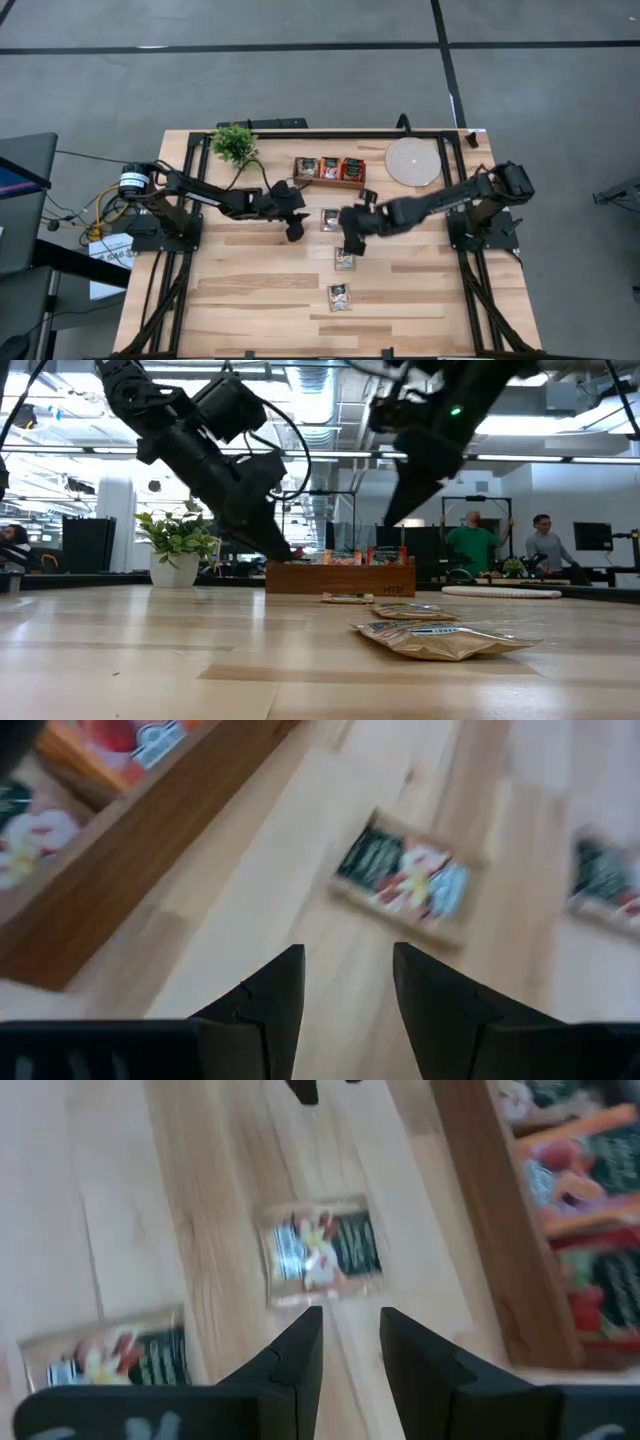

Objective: Pick & Place Tea
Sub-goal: Put the brown tea bag into the left section of the wooden organizer

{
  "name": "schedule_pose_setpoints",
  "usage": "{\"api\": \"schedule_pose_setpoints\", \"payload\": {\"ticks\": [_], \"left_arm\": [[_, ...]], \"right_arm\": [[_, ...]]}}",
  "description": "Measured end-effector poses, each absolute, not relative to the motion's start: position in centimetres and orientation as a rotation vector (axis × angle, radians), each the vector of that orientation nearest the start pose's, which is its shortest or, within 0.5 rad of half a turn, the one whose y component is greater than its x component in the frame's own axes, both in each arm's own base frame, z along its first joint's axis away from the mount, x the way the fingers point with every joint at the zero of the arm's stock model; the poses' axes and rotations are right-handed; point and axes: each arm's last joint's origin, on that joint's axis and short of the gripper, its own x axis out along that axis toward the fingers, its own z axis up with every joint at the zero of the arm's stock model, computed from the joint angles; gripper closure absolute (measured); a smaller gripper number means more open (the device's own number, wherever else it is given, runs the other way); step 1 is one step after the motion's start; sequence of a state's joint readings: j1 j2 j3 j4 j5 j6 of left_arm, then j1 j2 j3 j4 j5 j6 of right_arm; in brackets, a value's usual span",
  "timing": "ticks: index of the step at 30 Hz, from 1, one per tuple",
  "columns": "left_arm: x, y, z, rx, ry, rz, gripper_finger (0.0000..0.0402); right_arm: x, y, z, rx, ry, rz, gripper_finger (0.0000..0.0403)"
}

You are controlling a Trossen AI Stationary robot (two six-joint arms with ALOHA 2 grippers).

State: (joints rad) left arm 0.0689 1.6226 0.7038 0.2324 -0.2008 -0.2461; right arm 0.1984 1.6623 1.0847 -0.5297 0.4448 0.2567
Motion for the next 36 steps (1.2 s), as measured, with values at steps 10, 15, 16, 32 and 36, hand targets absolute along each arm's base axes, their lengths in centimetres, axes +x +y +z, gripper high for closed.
{"api": "schedule_pose_setpoints", "payload": {"ticks": [10,15,16,32,36], "left_arm": [[26.4,1.5,12.2,-0.124,0.686,0.382,0.0256],[24.3,1.3,13.1,-0.154,0.551,0.365,0.0256],[24.0,1.3,13.3,-0.164,0.535,0.366,0.0256],[21.0,0.3,14.0,-0.213,0.481,0.313,0.0256],[21.0,0.2,14.0,-0.212,0.479,0.32,0.0256]], "right_arm": [[33.7,-0.2,18.3,-0.012,1.052,-0.295,0.0305],[34.7,-1.0,16.4,0.013,1.069,-0.297,0.0305],[34.7,-1.2,16.2,0.021,1.074,-0.295,0.0305],[38.3,-4.6,14.1,0.084,1.256,-0.334,0.0305],[38.3,-4.5,13.7,0.087,1.276,-0.327,0.0305]]}}
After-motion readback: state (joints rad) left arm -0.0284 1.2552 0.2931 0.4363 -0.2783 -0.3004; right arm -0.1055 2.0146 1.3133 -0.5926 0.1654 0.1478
